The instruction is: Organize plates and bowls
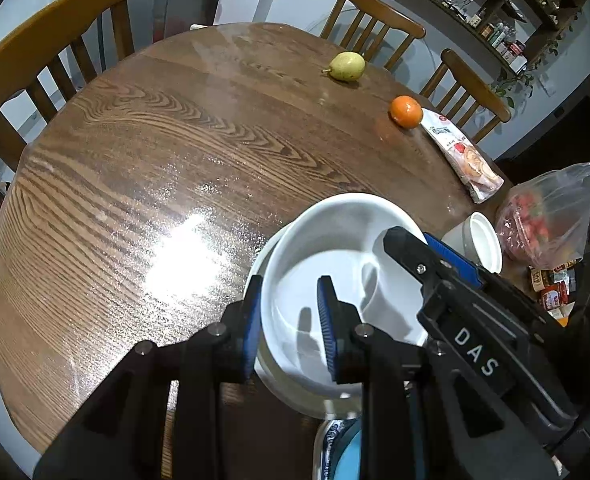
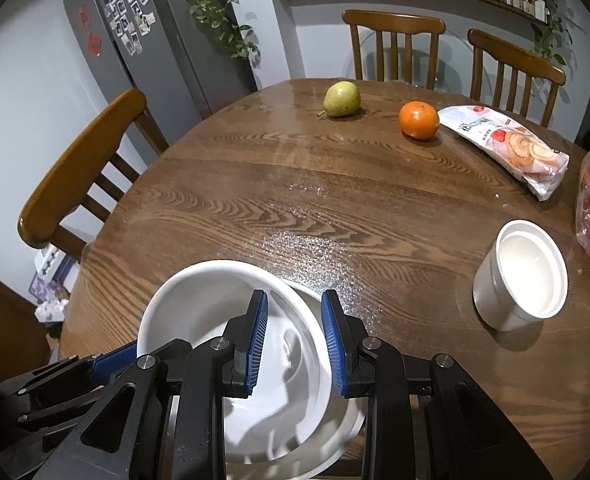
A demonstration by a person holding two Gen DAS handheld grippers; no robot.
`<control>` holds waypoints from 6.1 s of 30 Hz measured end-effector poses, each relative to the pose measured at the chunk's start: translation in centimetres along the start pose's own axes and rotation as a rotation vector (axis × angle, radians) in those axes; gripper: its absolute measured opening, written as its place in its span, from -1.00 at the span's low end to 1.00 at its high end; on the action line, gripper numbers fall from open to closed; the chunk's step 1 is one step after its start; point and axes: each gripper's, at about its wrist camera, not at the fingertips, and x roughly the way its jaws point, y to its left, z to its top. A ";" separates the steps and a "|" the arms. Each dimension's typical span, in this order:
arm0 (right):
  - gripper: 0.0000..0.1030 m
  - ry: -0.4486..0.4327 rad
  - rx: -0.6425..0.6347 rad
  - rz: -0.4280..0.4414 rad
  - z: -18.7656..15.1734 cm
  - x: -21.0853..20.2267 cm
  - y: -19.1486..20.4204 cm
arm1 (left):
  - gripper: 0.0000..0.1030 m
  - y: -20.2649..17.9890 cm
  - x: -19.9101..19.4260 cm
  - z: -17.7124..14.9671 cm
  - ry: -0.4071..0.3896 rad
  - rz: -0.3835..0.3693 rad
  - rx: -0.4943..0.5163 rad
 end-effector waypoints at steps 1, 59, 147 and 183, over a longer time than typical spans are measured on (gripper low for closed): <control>-0.40 0.003 0.000 -0.001 0.0 0.1 0.0 | -0.55 0.1 0.1 0.0 0.003 0.000 -0.002; 0.36 -0.248 0.270 -0.017 1.8 -9.8 -11.6 | 0.04 -10.9 -0.1 1.2 -0.067 -0.071 0.134; 0.24 -0.064 0.468 -0.084 1.1 -1.1 -20.1 | -0.09 -16.0 9.3 2.8 0.054 -0.138 0.189; -0.71 -0.039 0.405 -0.095 0.8 1.4 -19.4 | -0.20 -14.6 9.4 3.7 0.040 -0.078 0.158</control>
